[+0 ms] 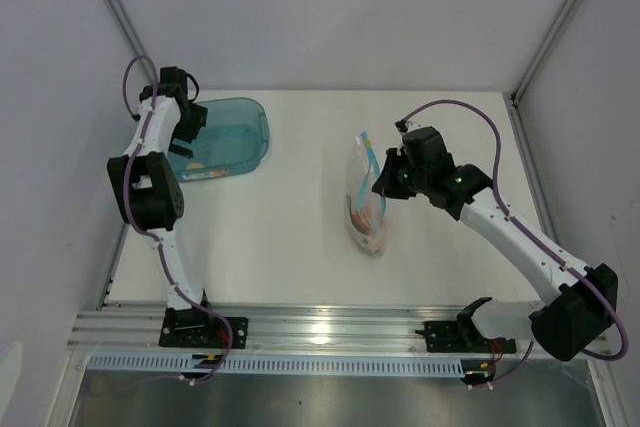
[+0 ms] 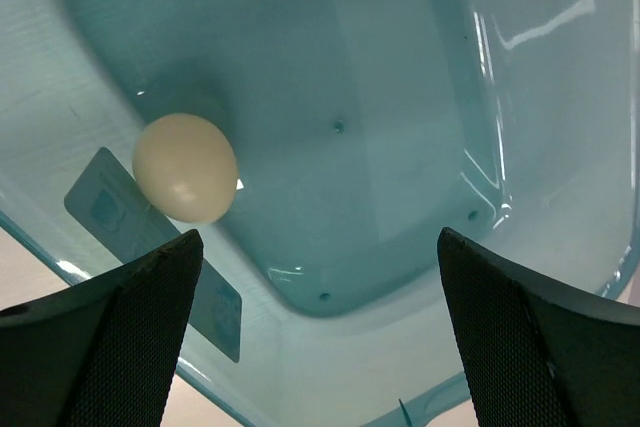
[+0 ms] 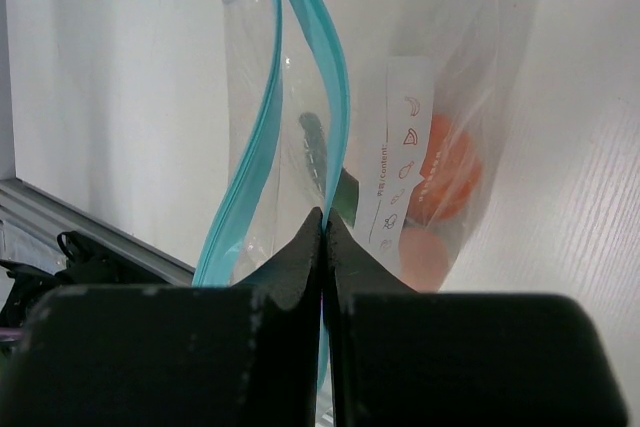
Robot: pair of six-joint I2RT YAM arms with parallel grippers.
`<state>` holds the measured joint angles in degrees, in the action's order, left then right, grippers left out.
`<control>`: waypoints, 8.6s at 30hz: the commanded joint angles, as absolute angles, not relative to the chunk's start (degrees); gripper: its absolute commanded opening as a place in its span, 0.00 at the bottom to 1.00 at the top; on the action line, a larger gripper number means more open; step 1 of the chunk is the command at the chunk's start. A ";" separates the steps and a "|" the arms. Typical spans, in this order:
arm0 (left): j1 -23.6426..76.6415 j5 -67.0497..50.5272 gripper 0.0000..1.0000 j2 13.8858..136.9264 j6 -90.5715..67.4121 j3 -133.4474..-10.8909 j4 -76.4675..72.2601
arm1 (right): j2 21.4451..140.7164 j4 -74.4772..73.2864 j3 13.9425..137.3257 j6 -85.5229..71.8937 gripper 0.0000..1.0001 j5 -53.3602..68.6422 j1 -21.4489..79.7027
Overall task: Place the food in the zip-top bag and seal the zipper
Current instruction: Pick up the fake food from the bin, then place the fake food in the zipper food storage bag, then zip the zipper food storage bag at the center of the board.
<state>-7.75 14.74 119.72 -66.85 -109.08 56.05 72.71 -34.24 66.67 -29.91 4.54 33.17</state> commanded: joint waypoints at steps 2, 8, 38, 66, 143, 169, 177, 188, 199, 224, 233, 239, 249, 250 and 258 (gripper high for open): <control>-9.22 13.10 0.99 121.90 -71.01 -113.11 60.29 | 72.69 -32.34 65.83 -28.74 0.00 5.19 32.70; -10.02 9.41 0.99 125.32 -73.73 -115.48 64.41 | 72.42 -32.26 65.22 -28.74 0.00 5.10 32.34; -13.54 7.47 0.99 130.43 -81.03 -119.09 74.79 | 70.75 -31.55 63.02 -28.92 0.00 5.36 30.67; -13.62 10.02 0.81 130.43 -82.00 -116.01 71.89 | 70.22 -31.20 62.14 -29.18 0.00 5.01 30.15; 6.31 -2.89 0.01 85.97 -67.52 -86.05 45.38 | 75.14 -31.64 65.83 -29.36 0.00 2.99 29.88; 33.22 -12.83 0.01 79.54 -63.63 -90.78 33.58 | 76.29 -42.80 86.38 -28.74 0.00 1.51 33.92; 40.68 -11.51 0.01 80.51 -62.49 -93.17 34.80 | 77.17 -43.60 85.96 -30.32 0.00 -3.34 36.56; 49.03 -3.00 0.01 80.51 -58.71 -88.42 38.58 | 74.18 -41.31 84.03 -34.36 0.00 -2.90 36.91; 52.12 5.01 0.11 82.26 -57.39 -86.66 41.04 | 73.13 -39.55 82.71 -36.65 0.00 -0.70 36.91; 52.29 3.69 0.97 80.69 -52.74 -85.35 39.47 | 72.51 -38.76 79.81 -36.21 0.00 0.35 36.83; 52.29 2.47 0.98 72.97 -40.27 -78.51 32.53 | 71.37 -39.81 79.01 -35.42 0.00 0.00 36.74; 52.21 -3.85 1.00 61.99 -33.32 -64.70 16.83 | 70.05 -40.08 77.35 -35.16 0.00 0.70 36.74; 47.99 -15.01 1.00 62.31 -24.90 -59.76 9.06 | 66.19 -40.43 73.30 -35.59 0.00 4.21 37.35; 47.38 -15.73 0.99 63.71 -23.57 -60.37 8.36 | 65.49 -40.43 73.13 -35.77 0.00 4.39 37.53; 41.93 -30.66 1.00 71.36 -23.02 -59.59 -2.45 | 62.14 -38.41 69.18 -39.37 0.00 5.01 38.50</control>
<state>43.40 -21.65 69.30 -24.29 -58.15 4.84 63.68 -41.32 70.13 -37.41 3.97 38.09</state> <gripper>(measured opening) 0.994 0.003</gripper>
